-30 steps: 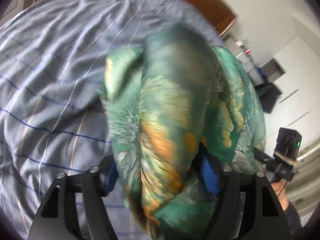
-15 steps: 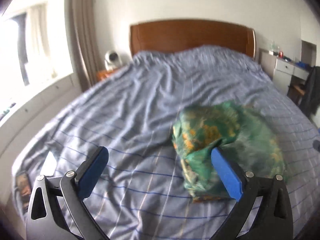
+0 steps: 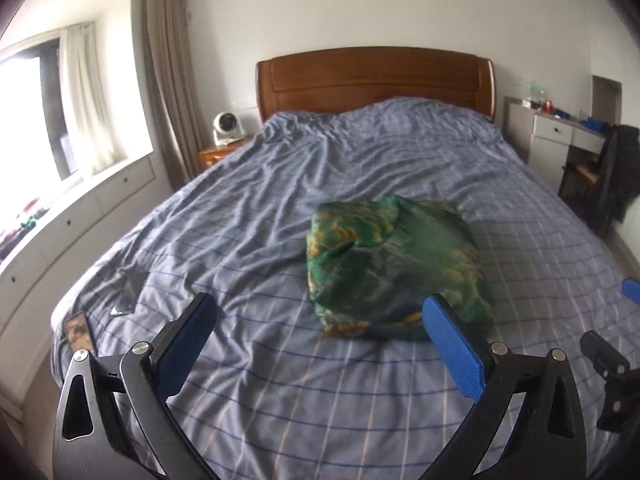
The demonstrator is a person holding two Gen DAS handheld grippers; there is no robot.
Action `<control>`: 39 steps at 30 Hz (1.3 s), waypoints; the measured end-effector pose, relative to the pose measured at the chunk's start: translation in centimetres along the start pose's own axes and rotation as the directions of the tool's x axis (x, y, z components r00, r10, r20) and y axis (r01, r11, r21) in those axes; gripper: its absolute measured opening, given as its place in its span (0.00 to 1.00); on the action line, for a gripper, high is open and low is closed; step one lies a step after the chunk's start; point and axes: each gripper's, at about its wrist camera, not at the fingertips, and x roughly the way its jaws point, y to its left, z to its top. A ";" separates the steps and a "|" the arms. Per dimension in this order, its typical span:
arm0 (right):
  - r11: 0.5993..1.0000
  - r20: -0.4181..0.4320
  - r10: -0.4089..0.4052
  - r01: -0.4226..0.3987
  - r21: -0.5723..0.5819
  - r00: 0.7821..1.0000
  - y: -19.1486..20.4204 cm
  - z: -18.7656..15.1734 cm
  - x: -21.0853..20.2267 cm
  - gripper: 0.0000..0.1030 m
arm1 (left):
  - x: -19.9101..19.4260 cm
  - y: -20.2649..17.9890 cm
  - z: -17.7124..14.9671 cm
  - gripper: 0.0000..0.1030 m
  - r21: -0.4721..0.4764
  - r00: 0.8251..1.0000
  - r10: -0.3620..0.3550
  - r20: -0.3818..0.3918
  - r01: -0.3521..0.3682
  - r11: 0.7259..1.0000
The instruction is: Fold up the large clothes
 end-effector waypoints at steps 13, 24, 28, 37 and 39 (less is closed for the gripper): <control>0.998 -0.051 -0.027 0.030 0.053 0.998 0.6 -2.6 -5.7 0.95 | -4.8 -2.2 -4.6 1.00 -0.016 0.991 -0.115 -0.075 0.114 0.993; 0.996 -0.069 -0.037 0.043 0.084 0.997 1.5 -3.3 -7.1 0.95 | -6.5 -2.6 -5.5 1.00 -0.014 0.992 -0.078 -0.103 0.077 0.997; 0.996 -0.069 -0.033 0.039 0.086 0.997 1.6 -3.3 -7.3 0.95 | -6.7 -3.2 -5.4 1.00 0.002 0.991 -0.078 -0.109 0.079 0.997; 0.994 -0.082 -0.054 0.062 0.089 0.995 1.3 -3.3 -7.3 0.95 | -7.0 -4.0 -5.6 1.00 0.034 0.995 -0.036 -0.088 0.040 0.999; 0.994 -0.087 -0.060 0.068 0.086 0.994 1.4 -3.3 -7.3 0.95 | -7.0 -4.0 -5.7 1.00 0.035 0.995 -0.040 -0.093 0.043 0.998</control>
